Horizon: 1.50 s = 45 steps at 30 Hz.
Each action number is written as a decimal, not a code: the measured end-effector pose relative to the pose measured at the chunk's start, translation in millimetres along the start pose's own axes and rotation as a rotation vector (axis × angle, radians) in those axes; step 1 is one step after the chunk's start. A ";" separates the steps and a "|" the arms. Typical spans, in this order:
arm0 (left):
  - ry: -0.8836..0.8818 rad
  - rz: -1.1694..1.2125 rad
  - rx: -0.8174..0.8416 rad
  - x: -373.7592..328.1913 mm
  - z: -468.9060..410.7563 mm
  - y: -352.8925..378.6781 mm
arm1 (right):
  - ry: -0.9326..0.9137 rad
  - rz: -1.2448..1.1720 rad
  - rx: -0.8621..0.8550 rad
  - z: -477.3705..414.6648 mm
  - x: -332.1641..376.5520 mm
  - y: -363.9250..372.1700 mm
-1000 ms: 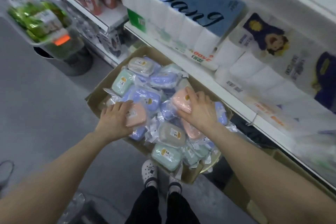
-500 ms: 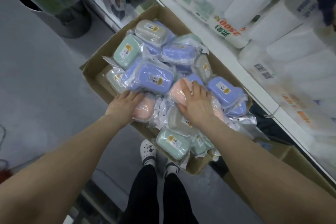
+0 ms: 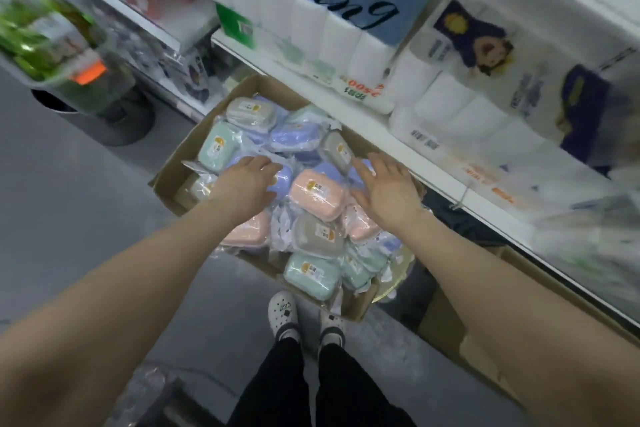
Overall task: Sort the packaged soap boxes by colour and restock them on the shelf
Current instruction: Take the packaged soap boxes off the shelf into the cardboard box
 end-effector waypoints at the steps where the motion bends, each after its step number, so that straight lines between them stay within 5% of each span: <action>1: 0.037 -0.021 -0.009 -10.4 -7.2 -13.1 | 0.014 0.014 -0.017 6.5 -12.5 -12.3; 11: 0.505 -0.274 -0.207 -161.6 -105.3 -139.9 | 0.219 0.107 -0.401 94.5 -166.7 -112.9; 22: 0.928 -0.313 -0.451 -450.8 -183.9 -200.7 | 0.487 0.205 -0.726 240.7 -394.4 -193.0; 33: 0.985 -0.275 -0.390 -699.8 -288.1 -156.3 | 0.742 0.173 -0.702 328.5 -619.6 -186.3; 45: 0.880 -0.308 -0.265 -786.1 -381.2 -131.5 | 0.886 0.080 -0.469 289.2 -812.2 -177.0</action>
Point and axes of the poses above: each hand's wrist, its own z-axis away from the middle knuckle, its own y-axis out of the palm, x = y × z, the point moved 1 cm from there along -z, towards the middle knuckle, and after that the axes turned 15 degrees about y, right-handed, at the moved point
